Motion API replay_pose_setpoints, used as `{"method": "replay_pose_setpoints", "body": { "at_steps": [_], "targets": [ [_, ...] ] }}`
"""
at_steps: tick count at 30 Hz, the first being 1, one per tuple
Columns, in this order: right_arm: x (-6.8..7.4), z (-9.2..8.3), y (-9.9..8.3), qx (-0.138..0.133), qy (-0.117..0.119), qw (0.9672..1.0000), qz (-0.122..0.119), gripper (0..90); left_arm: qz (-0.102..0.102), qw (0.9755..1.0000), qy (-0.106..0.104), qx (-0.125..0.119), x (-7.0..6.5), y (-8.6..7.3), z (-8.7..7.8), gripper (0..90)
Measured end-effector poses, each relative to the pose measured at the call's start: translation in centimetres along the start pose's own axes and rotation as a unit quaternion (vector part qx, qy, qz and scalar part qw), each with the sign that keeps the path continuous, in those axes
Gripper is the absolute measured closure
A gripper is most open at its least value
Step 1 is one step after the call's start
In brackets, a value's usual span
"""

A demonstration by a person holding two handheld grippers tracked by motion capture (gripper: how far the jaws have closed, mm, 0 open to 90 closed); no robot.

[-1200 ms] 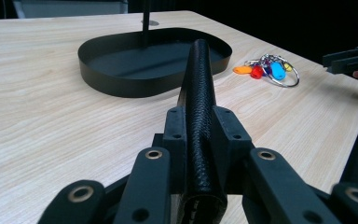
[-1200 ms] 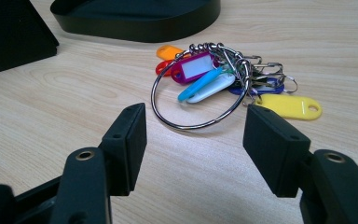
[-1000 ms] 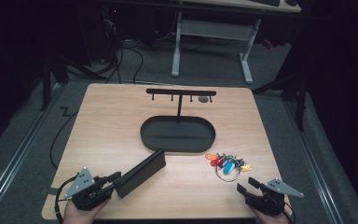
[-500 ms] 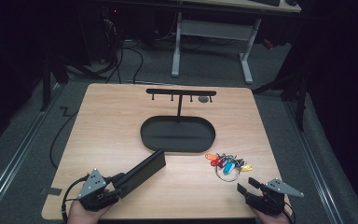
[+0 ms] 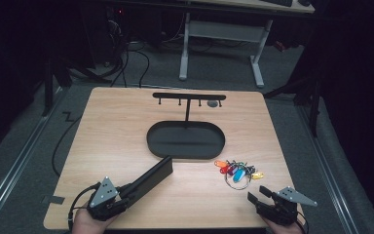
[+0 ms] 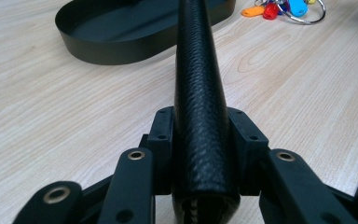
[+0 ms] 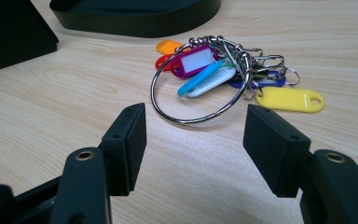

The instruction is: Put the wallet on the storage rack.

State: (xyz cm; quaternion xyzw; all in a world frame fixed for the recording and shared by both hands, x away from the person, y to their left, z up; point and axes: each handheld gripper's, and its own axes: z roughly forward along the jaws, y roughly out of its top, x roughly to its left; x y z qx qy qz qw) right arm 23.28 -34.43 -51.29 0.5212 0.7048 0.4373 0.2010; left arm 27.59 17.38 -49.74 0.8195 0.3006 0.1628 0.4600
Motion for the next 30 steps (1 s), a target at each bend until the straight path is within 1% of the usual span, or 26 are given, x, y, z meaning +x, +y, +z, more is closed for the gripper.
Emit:
{"method": "replay_pose_setpoints", "body": {
  "at_steps": [2, 5, 8, 11, 13, 14, 17, 19, 23, 26, 27, 30],
  "targets": [
    [0.0, 0.0, 0.0, -0.002, 0.001, 1.0, 0.003, 39.8, 0.003, 1.0, 0.003, 0.001, -0.2, 0.2, 0.0, 66.1],
    [-0.1, 0.0, -0.1, 0.001, 0.003, 1.0, 0.004, 39.8, 0.009, 0.9999, -0.006, 0.008, -0.5, 0.6, 0.2, 66.4],
    [-0.3, 0.1, -0.1, 0.003, 0.003, 1.0, 0.003, 39.8, 0.027, 0.9994, -0.003, 0.02, -0.8, 1.0, 0.4, 66.3],
    [-0.3, 0.0, -0.1, 0.003, 0.004, 1.0, 0.002, 39.7, 0.037, 0.9987, 0.002, 0.036, -1.1, 1.6, 0.6, 65.7],
    [-0.3, 0.0, -0.1, 0.003, 0.005, 1.0, 0.0, 39.7, 0.033, 0.9985, -0.004, 0.044, -1.1, 1.9, 0.7, 65.0],
    [-0.3, -0.1, -0.1, 0.003, 0.005, 1.0, 0.0, 39.7, 0.034, 0.9983, -0.004, 0.048, -1.2, 2.1, 0.8, 64.6],
    [-0.3, -0.1, -0.1, 0.001, 0.005, 1.0, 0.003, 39.6, 0.051, 0.9964, 0.004, 0.067, -1.7, 2.7, 1.0, 64.8],
    [-0.3, -0.2, 0.0, -0.001, 0.006, 1.0, 0.004, 39.6, 0.063, 0.9947, 0.012, 0.081, -2.0, 3.2, 1.1, 65.1],
    [-0.2, -0.4, 0.0, -0.005, 0.007, 1.0, 0.002, 39.6, 0.075, 0.9921, 0.025, 0.097, -2.1, 3.9, 1.2, 65.0],
    [-0.1, -0.4, 0.0, -0.004, 0.012, 0.9999, -0.002, 39.6, 0.078, 0.9899, 0.02, 0.116, -1.9, 4.3, 1.3, 65.3],
    [-0.1, -0.3, 0.0, -0.003, 0.014, 0.9999, -0.007, 39.6, 0.078, 0.989, 0.018, 0.124, -1.9, 4.5, 1.3, 65.6],
    [-0.2, -0.1, 0.0, 0.0, 0.018, 0.9998, -0.01, 39.6, 0.083, 0.9855, 0.007, 0.148, -1.7, 5.0, 1.4, 68.1]
  ]
}}
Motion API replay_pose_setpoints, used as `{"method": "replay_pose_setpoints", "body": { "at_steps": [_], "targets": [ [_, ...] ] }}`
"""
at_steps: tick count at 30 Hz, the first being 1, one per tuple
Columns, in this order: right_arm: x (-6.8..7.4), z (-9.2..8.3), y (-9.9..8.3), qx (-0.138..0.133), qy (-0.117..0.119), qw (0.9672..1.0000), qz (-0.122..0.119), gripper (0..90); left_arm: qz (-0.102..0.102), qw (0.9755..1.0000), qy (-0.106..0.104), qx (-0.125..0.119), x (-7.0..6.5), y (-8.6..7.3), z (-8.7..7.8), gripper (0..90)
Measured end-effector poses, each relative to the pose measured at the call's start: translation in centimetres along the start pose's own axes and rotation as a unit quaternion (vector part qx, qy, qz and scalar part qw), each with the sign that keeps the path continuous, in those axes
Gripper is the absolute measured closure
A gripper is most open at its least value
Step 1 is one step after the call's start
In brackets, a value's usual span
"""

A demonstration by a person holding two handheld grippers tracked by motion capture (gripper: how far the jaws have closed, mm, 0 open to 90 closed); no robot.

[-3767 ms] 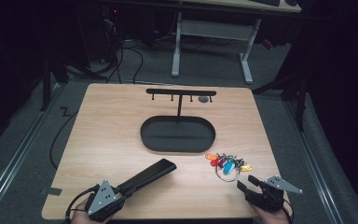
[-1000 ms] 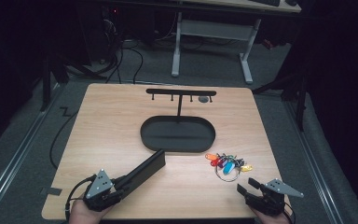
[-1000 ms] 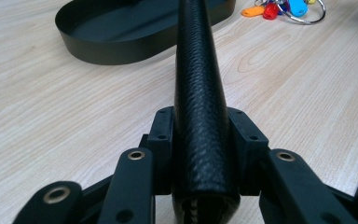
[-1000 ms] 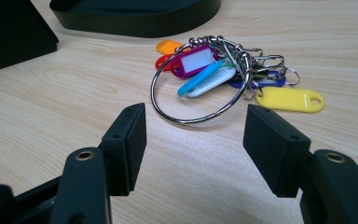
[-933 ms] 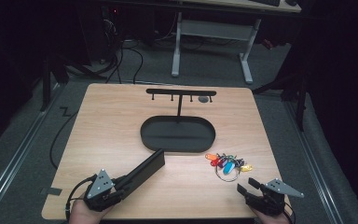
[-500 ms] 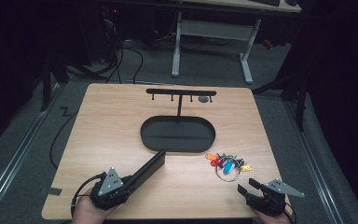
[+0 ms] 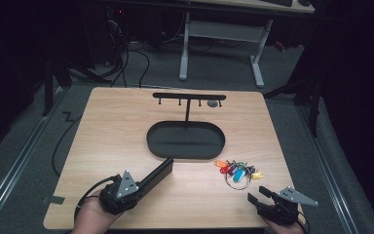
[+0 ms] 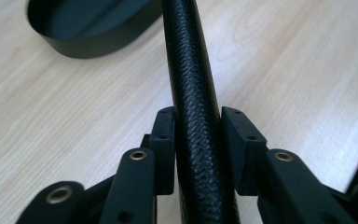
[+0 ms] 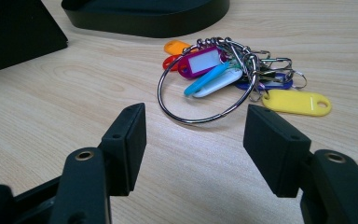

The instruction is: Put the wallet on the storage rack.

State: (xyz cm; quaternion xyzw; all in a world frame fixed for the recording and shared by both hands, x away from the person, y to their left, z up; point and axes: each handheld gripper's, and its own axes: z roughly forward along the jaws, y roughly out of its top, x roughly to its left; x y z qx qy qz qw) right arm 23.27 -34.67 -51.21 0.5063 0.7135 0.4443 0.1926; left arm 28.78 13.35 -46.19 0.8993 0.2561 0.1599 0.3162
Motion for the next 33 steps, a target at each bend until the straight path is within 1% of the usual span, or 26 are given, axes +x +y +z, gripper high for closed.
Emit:
{"method": "replay_pose_setpoints", "body": {
  "at_steps": [2, 4, 6, 10, 12, 15, 18, 21, 24, 27, 30, 33],
  "targets": [
    [-0.1, 0.0, 0.1, -0.001, 0.003, 1.0, 0.002, 39.6, -0.003, 0.9997, -0.013, 0.019, 0.4, 0.4, 0.0, 69.7],
    [-0.2, -0.1, 0.1, -0.005, 0.003, 1.0, 0.007, 39.6, -0.002, 0.9993, -0.014, 0.034, 0.6, 0.7, 0.0, 69.8],
    [-0.3, -0.1, 0.1, -0.009, 0.005, 0.9999, 0.005, 39.6, -0.004, 0.9988, -0.015, 0.046, 0.8, 1.0, 0.0, 70.1],
    [-0.5, -0.1, 0.0, -0.009, 0.007, 0.9998, 0.018, 39.6, -0.007, 0.9987, -0.02, 0.047, 1.1, 1.0, 0.0, 72.5],
    [-0.6, -0.1, -0.1, -0.006, 0.01, 0.9998, 0.017, 39.6, -0.008, 0.9984, -0.029, 0.048, 1.2, 0.9, -0.1, 72.9],
    [-0.8, -0.3, -0.2, -0.01, 0.011, 0.9997, 0.017, 39.5, -0.008, 0.9983, -0.028, 0.051, 1.5, 1.0, 0.0, 73.1],
    [-1.0, -0.3, -0.1, -0.013, 0.012, 0.9996, 0.021, 39.4, -0.015, 0.9984, -0.027, 0.047, 1.9, 1.1, 0.2, 73.5],
    [-1.1, -0.1, -0.3, -0.01, 0.014, 0.9996, 0.023, 39.6, -0.008, 0.9985, -0.026, 0.047, 1.8, 1.6, 0.2, 74.0],
    [-1.2, -0.2, -0.3, -0.012, 0.014, 0.9995, 0.025, 39.6, 0.008, 0.9989, -0.021, 0.04, 1.4, 2.2, 0.1, 74.1],
    [-1.5, -0.2, -0.2, -0.015, 0.012, 0.9993, 0.031, 39.6, 0.024, 0.9992, -0.016, 0.028, 1.3, 2.9, -0.3, 74.1],
    [-1.5, -0.1, -0.2, -0.015, 0.011, 0.9994, 0.03, 39.6, 0.038, 0.999, -0.015, 0.019, 1.2, 3.5, -0.5, 74.1],
    [-1.4, 0.0, 0.0, -0.016, 0.009, 0.9995, 0.025, 39.7, 0.045, 0.9989, -0.012, 0.004, 1.1, 3.8, -0.4, 74.1]
  ]
}}
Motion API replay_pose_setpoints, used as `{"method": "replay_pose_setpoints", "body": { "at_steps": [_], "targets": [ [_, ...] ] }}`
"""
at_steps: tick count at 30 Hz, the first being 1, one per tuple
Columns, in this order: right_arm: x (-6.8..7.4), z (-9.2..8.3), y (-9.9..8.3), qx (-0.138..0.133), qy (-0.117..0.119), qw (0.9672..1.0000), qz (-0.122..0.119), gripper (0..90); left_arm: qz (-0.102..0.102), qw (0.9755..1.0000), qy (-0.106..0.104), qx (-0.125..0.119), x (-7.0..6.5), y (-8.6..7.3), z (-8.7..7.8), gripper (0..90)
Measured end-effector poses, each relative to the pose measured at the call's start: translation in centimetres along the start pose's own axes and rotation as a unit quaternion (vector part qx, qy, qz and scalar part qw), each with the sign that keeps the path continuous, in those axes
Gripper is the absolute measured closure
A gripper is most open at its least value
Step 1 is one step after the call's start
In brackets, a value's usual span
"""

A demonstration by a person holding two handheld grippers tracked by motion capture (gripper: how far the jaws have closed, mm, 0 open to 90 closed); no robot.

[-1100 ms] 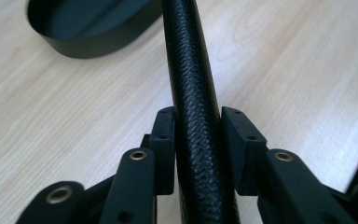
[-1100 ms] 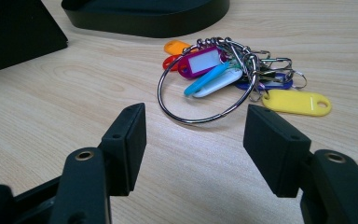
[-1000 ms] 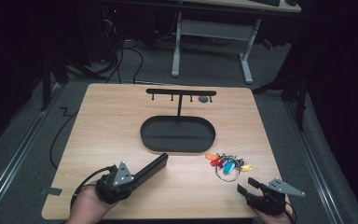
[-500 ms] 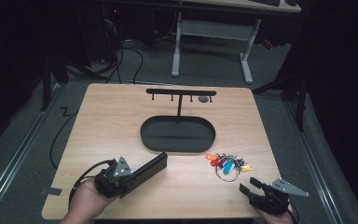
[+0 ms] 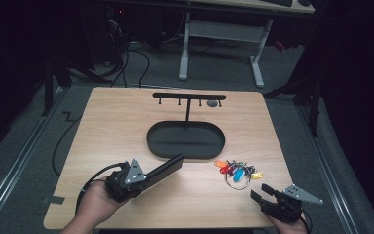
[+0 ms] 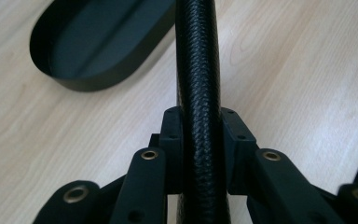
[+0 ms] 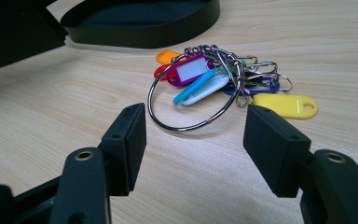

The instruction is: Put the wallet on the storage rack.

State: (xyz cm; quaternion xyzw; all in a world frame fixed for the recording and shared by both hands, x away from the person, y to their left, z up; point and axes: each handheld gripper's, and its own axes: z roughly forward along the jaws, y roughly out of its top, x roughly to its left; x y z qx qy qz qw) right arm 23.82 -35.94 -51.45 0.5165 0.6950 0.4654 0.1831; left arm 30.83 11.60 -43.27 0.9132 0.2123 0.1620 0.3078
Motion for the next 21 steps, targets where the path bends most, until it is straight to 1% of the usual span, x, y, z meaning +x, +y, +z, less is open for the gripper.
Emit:
{"method": "replay_pose_setpoints", "body": {
  "at_steps": [2, 4, 6, 7, 9, 10, 12, 14, 17, 18, 19, 20, 21],
  "targets": [
    [0.2, 0.1, 0.1, 0.002, -0.003, 1.0, -0.006, 39.5, 0.003, 1.0, 0.002, -0.005, 0.0, 0.2, 0.2, 74.0],
    [0.5, 0.1, 0.2, -0.003, -0.003, 0.9999, -0.012, 39.4, 0.001, 1.0, 0.002, -0.008, 0.0, 0.6, 0.2, 74.0],
    [0.7, 0.0, 0.4, -0.006, -0.004, 0.9999, -0.015, 39.3, 0.001, 0.9999, 0.002, -0.012, 0.0, 1.0, -0.1, 74.0],
    [0.8, 0.0, 0.4, -0.009, -0.004, 0.9998, -0.017, 39.3, 0.004, 0.9999, 0.007, -0.013, 0.0, 1.2, -0.4, 74.0],
    [0.9, 0.0, 0.4, -0.012, -0.003, 0.9998, -0.013, 39.3, 0.013, 0.9996, 0.018, -0.016, 0.0, 1.7, -0.9, 74.0],
    [0.8, 0.0, 0.4, -0.012, -0.002, 0.9998, -0.015, 39.4, 0.016, 0.9994, 0.023, -0.02, 0.0, 1.9, -1.2, 74.0],
    [0.7, 0.1, 0.4, -0.011, -0.003, 0.9998, -0.015, 39.4, 0.017, 0.9992, 0.022, -0.03, 0.2, 2.2, -1.4, 74.0],
    [0.6, 0.3, 0.6, -0.013, -0.002, 0.9998, -0.013, 39.4, 0.019, 0.9991, 0.022, -0.031, 0.5, 2.4, -1.3, 74.1],
    [0.6, 0.7, 0.7, -0.006, 0.001, 0.9999, -0.012, 39.4, 0.028, 0.9989, 0.028, -0.026, 1.0, 2.8, -0.9, 74.0],
    [0.7, 0.8, 0.7, -0.005, 0.002, 0.9999, -0.014, 39.4, 0.034, 0.9988, 0.028, -0.023, 1.1, 2.9, -0.8, 74.0],
    [0.8, 0.7, 0.7, -0.005, 0.003, 0.9999, -0.016, 39.5, 0.046, 0.9982, 0.03, -0.023, 1.0, 3.0, -0.7, 74.0],
    [0.8, 0.7, 0.7, -0.006, 0.005, 0.9998, -0.019, 39.6, 0.053, 0.9979, 0.03, -0.022, 1.0, 3.1, -0.7, 73.9],
    [0.9, 0.6, 0.8, -0.008, 0.006, 0.9997, -0.021, 39.6, 0.056, 0.9977, 0.031, -0.023, 1.0, 3.1, -0.7, 73.9]
  ]
}}
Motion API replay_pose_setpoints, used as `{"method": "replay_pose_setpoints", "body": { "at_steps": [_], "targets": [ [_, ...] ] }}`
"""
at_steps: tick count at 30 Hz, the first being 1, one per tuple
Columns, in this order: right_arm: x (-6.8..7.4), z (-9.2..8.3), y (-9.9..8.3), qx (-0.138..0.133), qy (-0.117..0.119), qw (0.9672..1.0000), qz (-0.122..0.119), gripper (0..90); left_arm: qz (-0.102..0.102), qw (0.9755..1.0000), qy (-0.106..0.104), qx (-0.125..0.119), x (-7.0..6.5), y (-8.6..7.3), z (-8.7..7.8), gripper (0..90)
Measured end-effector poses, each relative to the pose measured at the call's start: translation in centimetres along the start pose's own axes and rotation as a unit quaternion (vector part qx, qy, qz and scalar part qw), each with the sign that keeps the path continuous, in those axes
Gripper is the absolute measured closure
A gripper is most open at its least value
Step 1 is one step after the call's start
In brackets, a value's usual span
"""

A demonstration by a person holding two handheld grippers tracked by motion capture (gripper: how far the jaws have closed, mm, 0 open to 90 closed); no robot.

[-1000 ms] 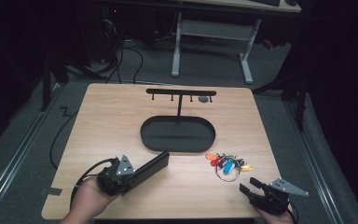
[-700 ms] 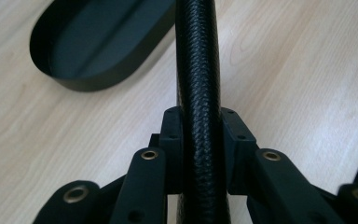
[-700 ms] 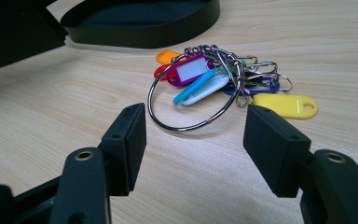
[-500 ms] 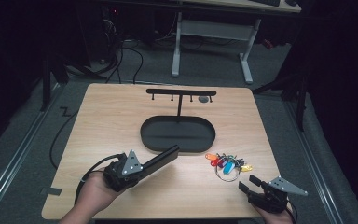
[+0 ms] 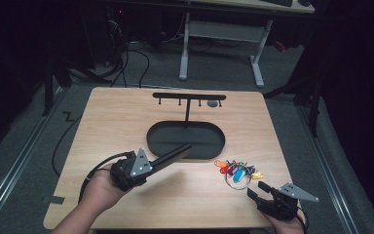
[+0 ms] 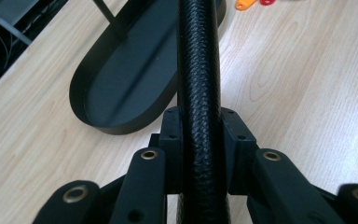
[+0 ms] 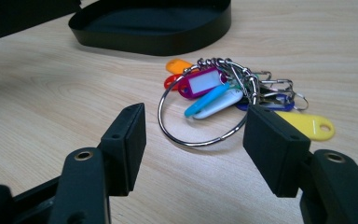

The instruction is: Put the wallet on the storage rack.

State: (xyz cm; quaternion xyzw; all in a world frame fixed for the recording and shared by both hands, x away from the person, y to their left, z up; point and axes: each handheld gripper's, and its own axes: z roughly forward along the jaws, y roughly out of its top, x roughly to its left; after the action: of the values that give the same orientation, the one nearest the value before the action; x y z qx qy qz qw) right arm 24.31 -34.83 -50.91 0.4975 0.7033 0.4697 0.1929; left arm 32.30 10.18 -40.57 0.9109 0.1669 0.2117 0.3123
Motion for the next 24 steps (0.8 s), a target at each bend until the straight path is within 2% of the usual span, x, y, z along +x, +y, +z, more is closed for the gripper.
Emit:
{"method": "replay_pose_setpoints", "body": {
  "at_steps": [6, 7, 10, 14, 17, 20, 24],
  "targets": [
    [-0.2, 0.3, -0.1, 0.003, 0.005, 1.0, 0.002, 39.6, 0.02, 0.9998, 0.01, 0.001, 0.4, 0.6, 0.1, 73.9],
    [-0.3, 0.3, -0.2, 0.005, 0.006, 1.0, 0.003, 39.6, 0.032, 0.9994, 0.011, 0.003, 0.5, 0.8, 0.2, 73.9],
    [-0.5, -0.2, -0.3, 0.004, 0.002, 1.0, 0.009, 39.7, 0.052, 0.9985, 0.009, 0.01, 0.7, 1.4, 1.0, 73.9],
    [-0.6, -1.3, -0.3, -0.014, -0.008, 0.9998, 0.014, 39.7, 0.071, 0.9972, 0.017, 0.014, 1.4, 2.6, 2.3, 73.9],
    [-0.6, -1.6, -0.3, -0.018, -0.01, 0.9997, 0.014, 39.7, 0.077, 0.9967, 0.024, 0.014, 1.9, 3.4, 3.1, 73.9],
    [-0.6, -1.7, -0.3, -0.018, -0.012, 0.9996, 0.015, 39.7, 0.086, 0.9954, 0.034, 0.025, 2.3, 4.3, 3.8, 74.0],
    [-0.8, -1.5, -0.5, -0.014, -0.01, 0.9997, 0.018, 39.7, 0.087, 0.9956, 0.034, 0.011, 3.1, 4.8, 4.9, 74.0]
  ]
}}
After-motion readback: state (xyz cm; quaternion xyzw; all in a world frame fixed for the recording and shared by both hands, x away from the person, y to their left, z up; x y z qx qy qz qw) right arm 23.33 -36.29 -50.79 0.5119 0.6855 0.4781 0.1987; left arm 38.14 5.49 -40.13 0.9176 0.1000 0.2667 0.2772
